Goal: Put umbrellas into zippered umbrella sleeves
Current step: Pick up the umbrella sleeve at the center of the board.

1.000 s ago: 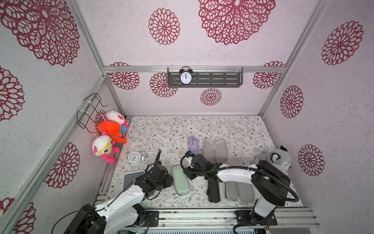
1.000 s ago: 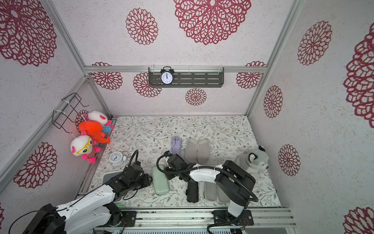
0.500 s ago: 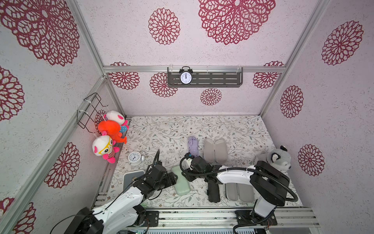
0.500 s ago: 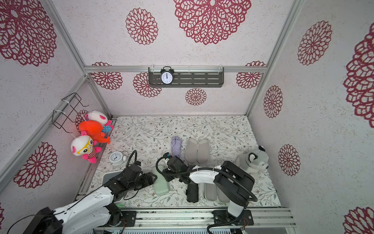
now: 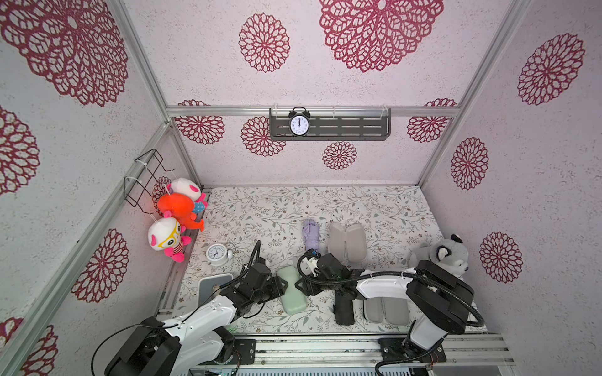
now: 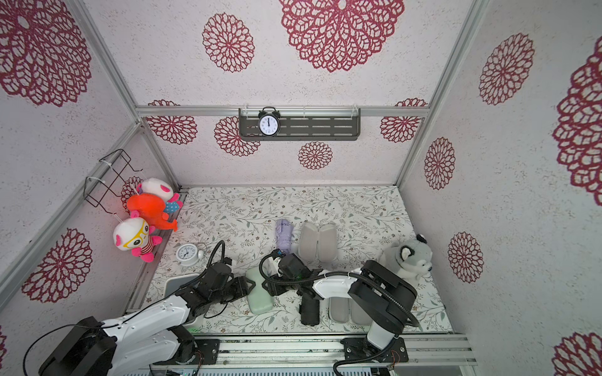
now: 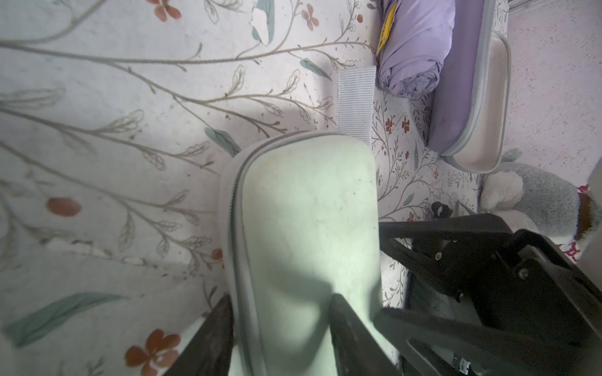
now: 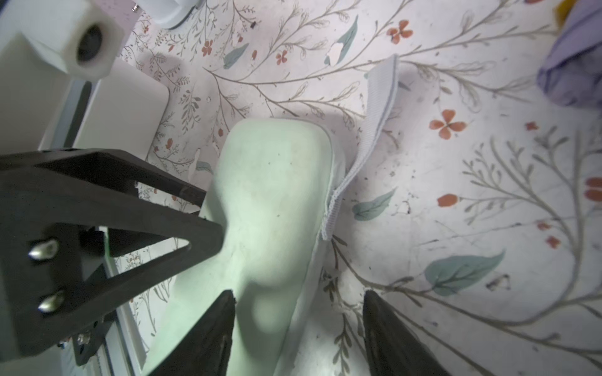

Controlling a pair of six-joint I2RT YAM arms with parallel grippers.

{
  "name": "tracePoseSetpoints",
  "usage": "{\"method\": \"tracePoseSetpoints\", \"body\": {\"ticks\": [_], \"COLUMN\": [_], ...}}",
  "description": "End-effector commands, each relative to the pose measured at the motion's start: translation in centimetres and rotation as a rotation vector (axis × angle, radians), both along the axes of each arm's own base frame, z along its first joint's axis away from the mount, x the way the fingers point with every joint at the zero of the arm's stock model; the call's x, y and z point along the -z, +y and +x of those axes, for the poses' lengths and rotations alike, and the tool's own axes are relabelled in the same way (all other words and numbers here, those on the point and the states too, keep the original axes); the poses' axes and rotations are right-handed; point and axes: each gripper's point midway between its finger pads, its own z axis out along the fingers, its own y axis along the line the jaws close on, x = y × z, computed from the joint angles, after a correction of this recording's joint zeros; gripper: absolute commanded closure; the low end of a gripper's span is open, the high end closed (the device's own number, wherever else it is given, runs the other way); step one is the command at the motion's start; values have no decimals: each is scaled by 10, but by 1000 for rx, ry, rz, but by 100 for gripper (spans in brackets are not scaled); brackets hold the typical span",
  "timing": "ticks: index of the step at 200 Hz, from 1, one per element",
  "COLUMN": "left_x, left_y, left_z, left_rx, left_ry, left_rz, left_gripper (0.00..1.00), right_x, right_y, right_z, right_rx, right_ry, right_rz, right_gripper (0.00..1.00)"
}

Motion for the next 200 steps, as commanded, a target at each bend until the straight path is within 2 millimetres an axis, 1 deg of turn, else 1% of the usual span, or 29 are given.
{"method": "tracePoseSetpoints", "body": {"ticks": [1,5,11,29,35,45,72,91,111,136,141,148,154,172,187,200], "left_x": [27,28,30,40,43,48,50,52,62,66,68,71,74,79,79,79], "left_y": [22,23,24,28,30,34,40,44,43,43,42,43,44,46,46,46], "left_z": [-17,-17,-18,-23,-24,-28,-33,-36,-45,-45,-45,-47,-48,-50,-49,-48], "left_rx": [-13,-15,-15,-16,-21,-27,-35,-55,-57,-67,-68,-72,-77,-91,-91,-88], "left_ry": [73,76,86,111,118,132,142,152,193,199,202,212,219,232,229,223], "left_rz": [111,114,118,130,136,148,156,150,132,126,123,124,128,133,139,143], "left_gripper": [53,55,59,62,66,69,70,71,72,72,73,81,83,81,80,81], "right_x": [-1,1,3,9,10,13,24,25,27,30,32,34,34,34,33,33], "right_y": [13,13,13,12,12,14,17,21,21,28,29,30,32,35,41,47], "right_z": [-6,-7,-6,-7,-8,-10,-15,-16,-15,-15,-15,-16,-15,-16,-18,-24], "right_rx": [-30,-32,-29,-20,-25,-30,-34,-42,-32,-35,-34,-33,-35,-36,-46,-71], "right_ry": [85,92,98,111,120,138,187,209,209,235,239,245,244,250,255,269], "right_rz": [82,85,84,74,74,85,97,136,137,170,171,166,165,180,188,196], "right_gripper": [35,35,35,33,32,32,32,32,32,33,33,33,33,34,36,37]}}
